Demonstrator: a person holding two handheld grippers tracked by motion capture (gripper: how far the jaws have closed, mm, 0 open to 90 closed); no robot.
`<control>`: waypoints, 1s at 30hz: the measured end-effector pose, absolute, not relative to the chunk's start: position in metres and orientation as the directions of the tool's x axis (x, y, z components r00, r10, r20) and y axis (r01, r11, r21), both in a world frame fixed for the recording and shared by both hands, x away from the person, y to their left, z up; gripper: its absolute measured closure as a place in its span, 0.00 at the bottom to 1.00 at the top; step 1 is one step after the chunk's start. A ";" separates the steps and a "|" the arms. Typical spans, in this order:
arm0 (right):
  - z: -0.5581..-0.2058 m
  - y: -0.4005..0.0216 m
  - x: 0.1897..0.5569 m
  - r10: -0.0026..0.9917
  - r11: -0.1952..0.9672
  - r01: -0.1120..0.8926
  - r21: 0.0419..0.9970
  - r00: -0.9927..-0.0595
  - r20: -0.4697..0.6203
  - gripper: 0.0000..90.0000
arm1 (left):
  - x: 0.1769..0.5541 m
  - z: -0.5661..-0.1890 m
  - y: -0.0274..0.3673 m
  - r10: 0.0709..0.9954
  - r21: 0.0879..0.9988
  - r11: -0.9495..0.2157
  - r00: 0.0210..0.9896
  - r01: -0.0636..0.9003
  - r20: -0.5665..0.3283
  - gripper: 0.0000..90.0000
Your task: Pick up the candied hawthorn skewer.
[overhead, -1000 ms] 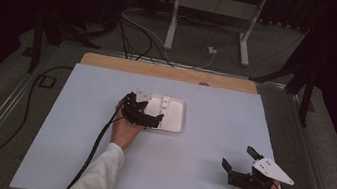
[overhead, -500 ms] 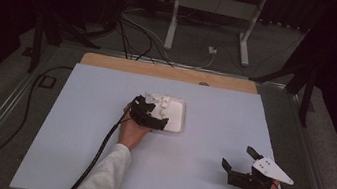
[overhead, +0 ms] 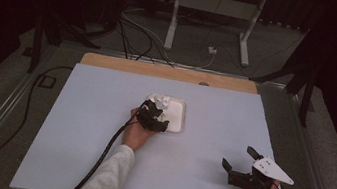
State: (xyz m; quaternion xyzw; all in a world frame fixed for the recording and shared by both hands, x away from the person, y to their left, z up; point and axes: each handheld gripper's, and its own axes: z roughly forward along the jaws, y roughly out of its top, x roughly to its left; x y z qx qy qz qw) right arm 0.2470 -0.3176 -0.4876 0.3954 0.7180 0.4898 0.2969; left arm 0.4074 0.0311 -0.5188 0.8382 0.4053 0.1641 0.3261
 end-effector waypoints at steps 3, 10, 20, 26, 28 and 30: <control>-0.488 -0.317 0.247 0.858 0.206 0.277 0.938 -0.512 -0.038 0.01 | 0.409 -0.517 0.034 0.795 0.671 -0.452 0.606 0.588 0.004 0.61; -0.488 -0.317 0.247 0.857 0.209 0.279 0.937 -0.514 -0.038 0.01 | 0.415 -0.513 0.044 0.825 0.644 -0.424 0.564 0.636 -0.014 0.90; -0.488 -0.316 0.247 0.855 0.211 0.279 0.937 -0.517 -0.039 0.01 | 0.428 -0.514 0.056 0.865 0.650 -0.341 0.498 0.679 -0.067 0.99; -0.488 -0.316 0.247 0.855 0.212 0.280 0.936 -0.517 -0.039 0.01 | 0.432 -0.515 0.056 0.873 0.651 -0.299 0.476 0.697 -0.109 1.00; -0.488 -0.317 0.247 0.856 0.211 0.279 0.937 -0.516 -0.039 0.01 | 0.431 -0.515 0.056 0.867 0.646 -0.305 0.484 0.699 -0.114 0.99; -0.489 -0.317 0.248 0.856 0.211 0.280 0.936 -0.515 -0.039 0.01 | 0.430 -0.514 0.055 0.860 0.640 -0.317 0.497 0.700 -0.118 0.95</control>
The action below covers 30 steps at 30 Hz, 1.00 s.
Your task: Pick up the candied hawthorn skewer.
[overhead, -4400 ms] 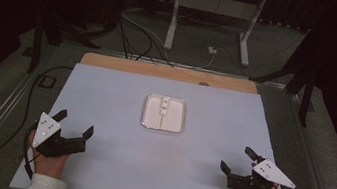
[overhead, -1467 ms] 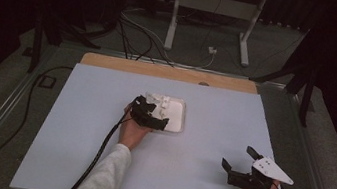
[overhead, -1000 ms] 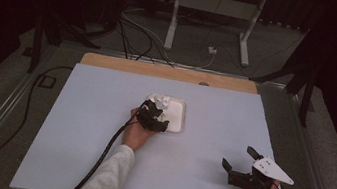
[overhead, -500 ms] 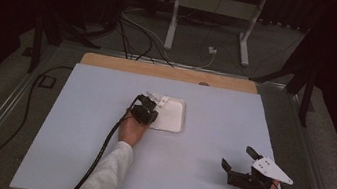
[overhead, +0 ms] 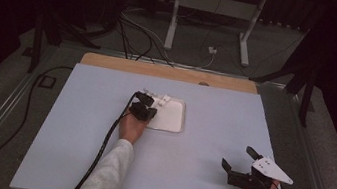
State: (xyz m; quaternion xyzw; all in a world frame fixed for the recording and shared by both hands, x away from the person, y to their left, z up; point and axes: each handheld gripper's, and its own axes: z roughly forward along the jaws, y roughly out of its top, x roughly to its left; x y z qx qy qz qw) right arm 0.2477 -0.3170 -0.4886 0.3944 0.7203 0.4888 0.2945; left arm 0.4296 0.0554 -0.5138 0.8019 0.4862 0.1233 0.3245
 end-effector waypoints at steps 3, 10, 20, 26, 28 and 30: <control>-0.489 -0.316 0.248 0.855 0.214 0.284 0.935 -0.517 -0.039 0.01 | 0.428 -0.514 0.051 0.857 0.641 -0.339 0.507 0.689 -0.092 0.99; -0.489 -0.316 0.247 0.854 0.215 0.282 0.935 -0.518 -0.041 0.01 | 0.425 -0.514 0.047 0.846 0.654 -0.323 0.518 0.685 -0.124 1.00; -0.489 -0.316 0.248 0.854 0.217 0.284 0.934 -0.519 -0.040 0.01 | 0.416 -0.498 0.054 0.822 0.688 -0.292 0.542 0.664 -0.175 1.00; -0.489 -0.316 0.248 0.853 0.219 0.286 0.933 -0.520 -0.041 0.01 | 0.404 -0.494 0.061 0.802 0.690 -0.295 0.564 0.660 -0.196 1.00; -0.490 -0.315 0.248 0.853 0.219 0.287 0.932 -0.520 -0.040 0.01 | 0.395 -0.492 0.065 0.792 0.690 -0.297 0.574 0.660 -0.208 1.00; -0.490 -0.315 0.248 0.852 0.220 0.287 0.932 -0.521 -0.041 0.01 | 0.389 -0.492 0.069 0.787 0.688 -0.301 0.580 0.661 -0.212 1.00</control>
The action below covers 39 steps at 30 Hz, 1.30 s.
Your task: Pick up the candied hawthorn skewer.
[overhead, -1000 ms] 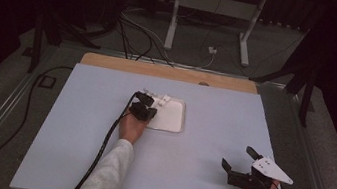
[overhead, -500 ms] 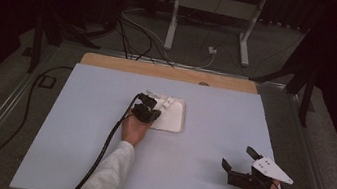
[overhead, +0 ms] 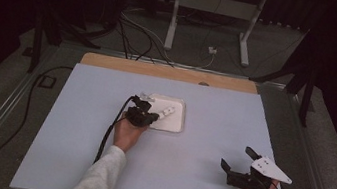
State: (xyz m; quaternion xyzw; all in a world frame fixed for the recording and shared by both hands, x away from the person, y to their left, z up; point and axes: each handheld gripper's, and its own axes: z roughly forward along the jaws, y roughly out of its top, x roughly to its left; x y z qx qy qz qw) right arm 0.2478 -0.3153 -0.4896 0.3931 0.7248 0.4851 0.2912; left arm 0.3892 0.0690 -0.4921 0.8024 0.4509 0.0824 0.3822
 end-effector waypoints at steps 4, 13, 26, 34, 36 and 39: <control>-0.490 -0.315 0.248 0.853 0.220 0.290 0.932 -0.521 -0.039 0.01 | 0.379 -0.493 0.077 0.782 0.675 -0.311 0.583 0.669 -0.219 1.00; -0.490 -0.312 0.249 0.848 0.211 0.297 0.931 -0.529 -0.024 0.01 | 0.363 -0.486 0.095 0.767 0.709 -0.256 0.584 0.657 -0.264 1.00; -0.479 -0.293 0.263 0.799 0.177 0.325 0.929 -0.599 0.057 0.01 | 0.338 -0.465 0.115 0.717 0.797 -0.219 0.647 0.563 -0.260 1.00; -0.461 -0.280 0.286 0.766 0.112 0.361 0.926 -0.625 0.151 0.01 | 0.326 -0.458 0.127 0.714 0.823 -0.214 0.659 0.526 -0.236 1.00; -0.458 -0.274 0.292 0.761 0.117 0.378 0.918 -0.628 0.162 0.01 | 0.323 -0.456 0.130 0.710 0.831 -0.207 0.663 0.516 -0.235 1.00; -0.453 -0.266 0.301 0.748 0.118 0.398 0.910 -0.638 0.182 0.01 | 0.320 -0.454 0.137 0.702 0.849 -0.188 0.673 0.493 -0.236 1.00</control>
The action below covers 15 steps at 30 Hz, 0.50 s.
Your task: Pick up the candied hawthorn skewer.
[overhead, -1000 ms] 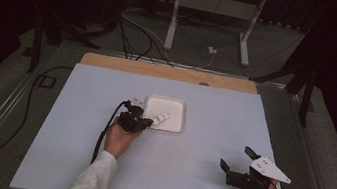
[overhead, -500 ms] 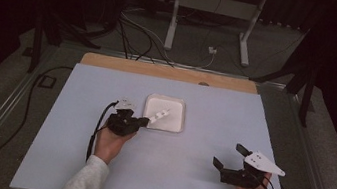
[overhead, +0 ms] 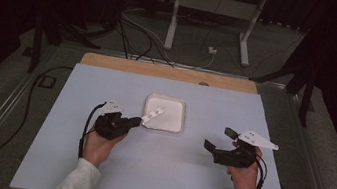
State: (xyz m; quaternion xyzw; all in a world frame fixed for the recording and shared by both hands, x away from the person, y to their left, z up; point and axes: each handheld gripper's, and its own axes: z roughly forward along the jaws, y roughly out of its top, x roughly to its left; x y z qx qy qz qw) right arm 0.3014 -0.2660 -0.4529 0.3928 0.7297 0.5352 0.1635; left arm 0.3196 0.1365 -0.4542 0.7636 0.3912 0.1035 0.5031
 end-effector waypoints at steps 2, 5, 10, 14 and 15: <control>-0.451 -0.263 0.305 0.746 0.115 0.404 0.908 -0.639 0.190 0.01 | 0.319 -0.453 0.138 0.700 0.854 -0.178 0.672 0.489 -0.240 1.00; -0.446 -0.254 0.317 0.726 0.073 0.424 0.903 -0.643 0.244 0.01 | 0.318 -0.451 0.140 0.698 0.861 -0.177 0.678 0.476 -0.231 1.00; -0.442 -0.242 0.329 0.707 0.067 0.449 0.891 -0.651 0.275 0.01 | 0.315 -0.448 0.144 0.694 0.875 -0.167 0.684 0.455 -0.223 1.00; -0.437 -0.225 0.341 0.689 0.087 0.476 0.875 -0.663 0.292 0.01 | 0.312 -0.445 0.148 0.689 0.886 -0.160 0.692 0.435 -0.215 1.00; -0.436 -0.221 0.344 0.685 0.092 0.479 0.873 -0.667 0.294 0.01 | 0.312 -0.444 0.148 0.690 0.888 -0.156 0.691 0.433 -0.216 1.00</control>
